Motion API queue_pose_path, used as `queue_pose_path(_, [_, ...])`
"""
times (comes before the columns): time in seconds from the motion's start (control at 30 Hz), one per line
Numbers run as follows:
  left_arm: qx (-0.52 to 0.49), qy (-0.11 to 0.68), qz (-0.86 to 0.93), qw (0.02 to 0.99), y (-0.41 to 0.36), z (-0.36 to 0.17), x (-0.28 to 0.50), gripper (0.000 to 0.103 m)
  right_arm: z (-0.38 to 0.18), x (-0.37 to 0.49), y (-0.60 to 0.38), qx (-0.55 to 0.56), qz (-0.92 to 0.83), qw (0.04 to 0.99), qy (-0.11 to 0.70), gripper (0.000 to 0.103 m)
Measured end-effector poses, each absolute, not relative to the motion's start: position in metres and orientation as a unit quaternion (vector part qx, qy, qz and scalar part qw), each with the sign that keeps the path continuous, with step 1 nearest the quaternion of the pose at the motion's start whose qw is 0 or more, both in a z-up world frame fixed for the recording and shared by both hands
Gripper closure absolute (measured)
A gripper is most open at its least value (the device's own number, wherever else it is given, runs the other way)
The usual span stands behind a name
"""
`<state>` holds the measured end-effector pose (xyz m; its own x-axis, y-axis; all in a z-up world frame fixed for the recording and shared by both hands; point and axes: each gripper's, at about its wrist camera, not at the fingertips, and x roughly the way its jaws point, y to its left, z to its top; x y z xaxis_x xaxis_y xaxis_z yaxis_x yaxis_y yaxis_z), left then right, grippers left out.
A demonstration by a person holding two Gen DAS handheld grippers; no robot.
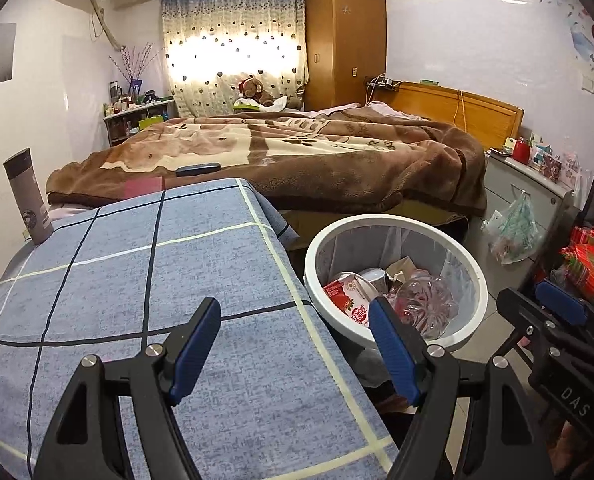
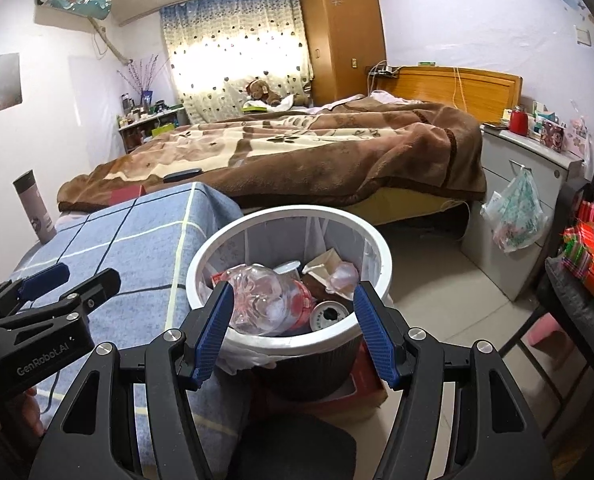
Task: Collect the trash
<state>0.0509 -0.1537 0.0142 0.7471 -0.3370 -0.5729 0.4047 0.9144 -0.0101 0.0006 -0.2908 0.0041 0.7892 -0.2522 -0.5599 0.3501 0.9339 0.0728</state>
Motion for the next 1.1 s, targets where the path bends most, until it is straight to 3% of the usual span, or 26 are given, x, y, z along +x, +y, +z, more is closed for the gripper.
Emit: queue_pose_path(1.1, [0.057, 0.288, -0.194, 0.936, -0.149, 0.019, 0.046, 0.025, 0.007, -0.005, -0.274, 0.077, -0.161, 0.944, 0.276, 0.039])
